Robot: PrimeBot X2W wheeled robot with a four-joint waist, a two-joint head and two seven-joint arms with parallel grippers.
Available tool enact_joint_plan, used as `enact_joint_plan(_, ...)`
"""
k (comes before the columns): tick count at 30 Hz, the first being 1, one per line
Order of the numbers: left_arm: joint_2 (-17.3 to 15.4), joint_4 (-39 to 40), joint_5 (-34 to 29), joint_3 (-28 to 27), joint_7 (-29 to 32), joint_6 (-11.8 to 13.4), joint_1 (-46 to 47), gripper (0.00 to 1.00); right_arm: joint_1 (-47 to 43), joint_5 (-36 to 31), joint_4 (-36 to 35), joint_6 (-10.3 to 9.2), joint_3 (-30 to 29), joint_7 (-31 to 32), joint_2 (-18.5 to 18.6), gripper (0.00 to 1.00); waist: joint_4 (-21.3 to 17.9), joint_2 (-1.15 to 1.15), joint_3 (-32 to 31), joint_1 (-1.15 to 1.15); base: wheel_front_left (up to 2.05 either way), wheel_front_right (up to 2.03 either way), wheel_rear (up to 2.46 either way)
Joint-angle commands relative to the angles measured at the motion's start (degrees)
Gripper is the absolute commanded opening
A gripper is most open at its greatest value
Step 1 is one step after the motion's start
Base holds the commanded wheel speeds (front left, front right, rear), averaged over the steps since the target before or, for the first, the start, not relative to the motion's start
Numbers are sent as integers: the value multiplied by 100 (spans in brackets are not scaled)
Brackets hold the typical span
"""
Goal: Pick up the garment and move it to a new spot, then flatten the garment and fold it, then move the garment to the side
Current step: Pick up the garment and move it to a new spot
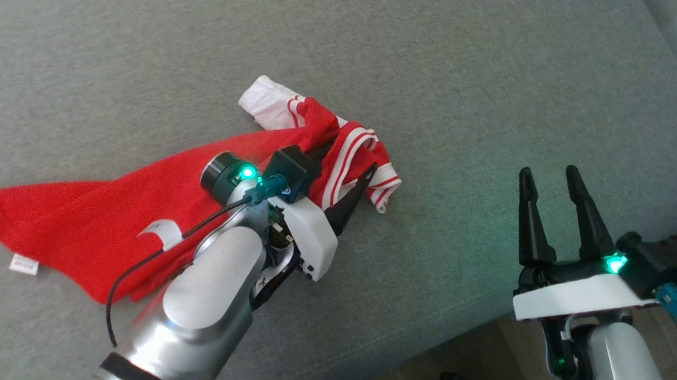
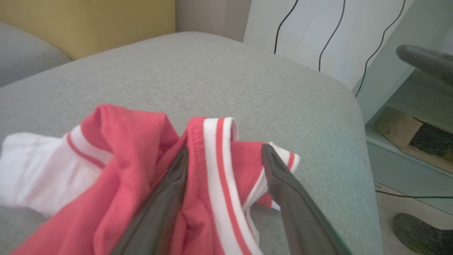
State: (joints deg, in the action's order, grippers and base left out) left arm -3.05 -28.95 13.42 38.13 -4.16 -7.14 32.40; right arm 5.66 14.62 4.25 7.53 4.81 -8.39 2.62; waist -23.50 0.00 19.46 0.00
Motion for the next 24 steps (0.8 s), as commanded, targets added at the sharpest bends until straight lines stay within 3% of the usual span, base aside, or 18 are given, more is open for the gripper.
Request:
enact_joint_plan(1,11,127,50,-79,-143,-34,230,100,163,-4,-128,-4,113,-66,26,100,156,0,-129,0,0,0,0)
enact_joint_plan(5,12,185,151,-22,-415,-12,116,100,162,-97,-97,-4,78,-35,26,100,480,0,-373,0,0,0,0)
enact_joint_plan(11,-82,559,289,-196,-718,245,-256,100,93,-271,-168,-4,-2,114,26,100,1069,0,-765,0,0,0,0)
enact_joint_plan(24,-668,1338,678,-1220,-991,1146,-1212,100,-180,-551,-391,-4,-111,470,26,100,2016,0,-1344,0,0,0,0)
